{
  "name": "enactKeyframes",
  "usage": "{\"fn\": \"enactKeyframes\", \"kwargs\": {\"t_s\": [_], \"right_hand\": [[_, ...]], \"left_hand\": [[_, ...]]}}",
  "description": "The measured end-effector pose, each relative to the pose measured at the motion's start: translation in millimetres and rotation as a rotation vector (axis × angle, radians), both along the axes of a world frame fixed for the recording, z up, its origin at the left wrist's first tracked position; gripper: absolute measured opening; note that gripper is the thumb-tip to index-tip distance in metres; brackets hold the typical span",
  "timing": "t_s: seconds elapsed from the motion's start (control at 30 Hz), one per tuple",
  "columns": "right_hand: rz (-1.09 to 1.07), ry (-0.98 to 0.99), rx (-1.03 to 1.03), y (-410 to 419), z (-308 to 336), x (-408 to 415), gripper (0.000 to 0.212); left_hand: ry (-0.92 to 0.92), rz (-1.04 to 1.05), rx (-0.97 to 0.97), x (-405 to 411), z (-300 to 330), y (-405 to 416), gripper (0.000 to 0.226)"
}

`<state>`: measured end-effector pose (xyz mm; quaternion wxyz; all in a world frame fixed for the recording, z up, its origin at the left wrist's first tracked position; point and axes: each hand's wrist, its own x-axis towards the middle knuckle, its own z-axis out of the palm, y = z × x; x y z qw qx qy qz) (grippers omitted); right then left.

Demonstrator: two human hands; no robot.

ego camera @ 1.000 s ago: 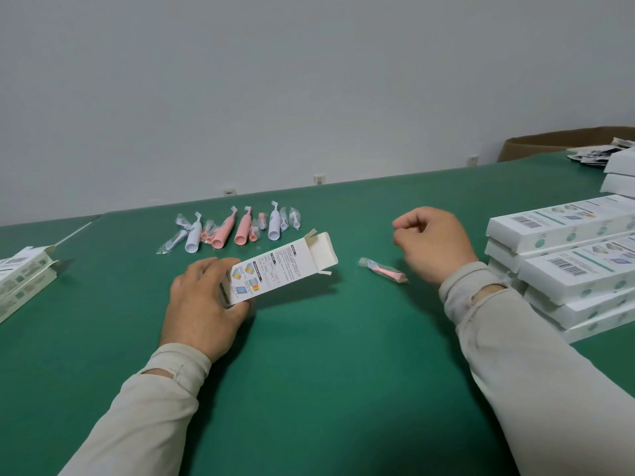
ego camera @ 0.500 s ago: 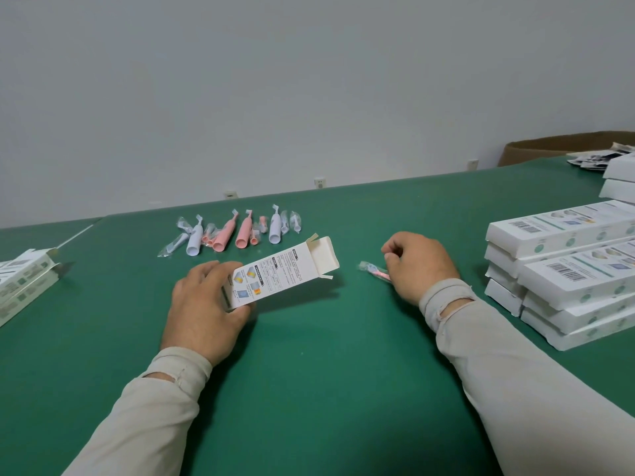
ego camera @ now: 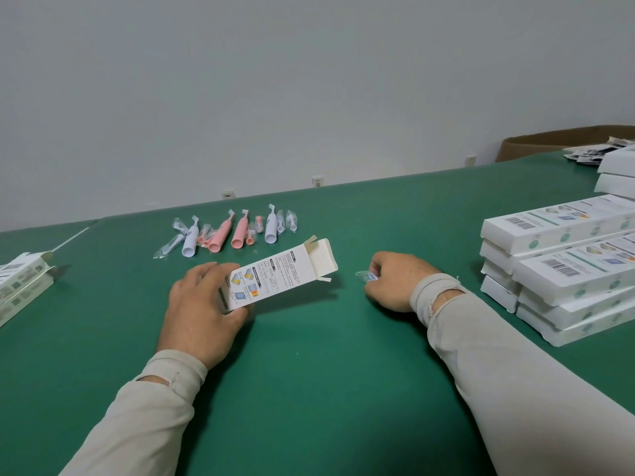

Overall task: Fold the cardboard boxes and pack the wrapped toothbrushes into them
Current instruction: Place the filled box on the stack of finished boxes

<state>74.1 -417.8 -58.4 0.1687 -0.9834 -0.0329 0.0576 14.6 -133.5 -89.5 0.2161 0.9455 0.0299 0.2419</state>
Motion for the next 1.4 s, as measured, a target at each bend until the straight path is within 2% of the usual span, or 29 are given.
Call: {"fn": "enactKeyframes", "kwargs": {"t_s": [0.1, 0.23, 0.3, 0.43, 0.53, 0.6, 0.97, 1.13, 1.2, 1.3, 1.37, 1.4], "right_hand": [[-0.003, -0.022, -0.021, 1.2, 0.5, 0.6, 0.015], [-0.027, -0.108, 0.033, -2.3, -2.2, 4.6, 0.017], [-0.025, -0.19, 0.255, -4.0, -5.5, 6.0, 0.019], [0.063, -0.347, 0.876, 2.2, 0.6, -4.6, 0.023], [0.108, -0.378, 1.153, 15.3, 9.6, -14.8, 0.021], [0.096, -0.398, 1.219, 23.6, 11.0, -19.4, 0.018], [-0.087, -0.54, 1.187, 42.9, 0.9, -23.9, 0.014], [-0.119, -0.411, 1.244, 46.1, -1.8, -22.7, 0.009], [-0.124, -0.404, 1.156, 44.5, -2.4, -23.0, 0.012], [-0.143, -0.458, 0.854, 39.0, -3.2, -21.1, 0.028], [-0.165, -0.511, 0.793, 35.2, -3.3, -19.4, 0.013], [-0.157, -0.534, 0.79, 33.6, -2.7, -20.0, 0.012]], "left_hand": [[-0.017, -0.012, -0.009, 0.5, -1.0, 0.0, 0.055], [-0.018, -0.009, -0.005, 0.8, -1.6, 0.6, 0.056], [-0.023, -0.012, -0.006, 1.1, -2.3, 1.0, 0.055], [-0.026, -0.015, -0.001, 1.7, -2.8, 0.8, 0.055], [-0.029, -0.017, 0.001, 2.3, -3.0, 0.8, 0.054], [-0.032, -0.023, 0.001, 2.3, -3.1, 1.4, 0.054], [-0.042, -0.088, -0.003, 1.7, -3.3, -0.5, 0.056], [-0.044, -0.09, 0.0, 1.5, -3.6, -0.9, 0.057], [-0.04, -0.089, 0.008, 1.6, -3.7, -0.6, 0.056], [-0.04, -0.086, 0.009, 1.5, -3.6, -0.3, 0.056], [-0.039, -0.086, 0.009, 1.4, -3.4, -0.1, 0.055], [-0.037, -0.086, 0.011, 1.5, -3.4, 0.1, 0.055]]}}
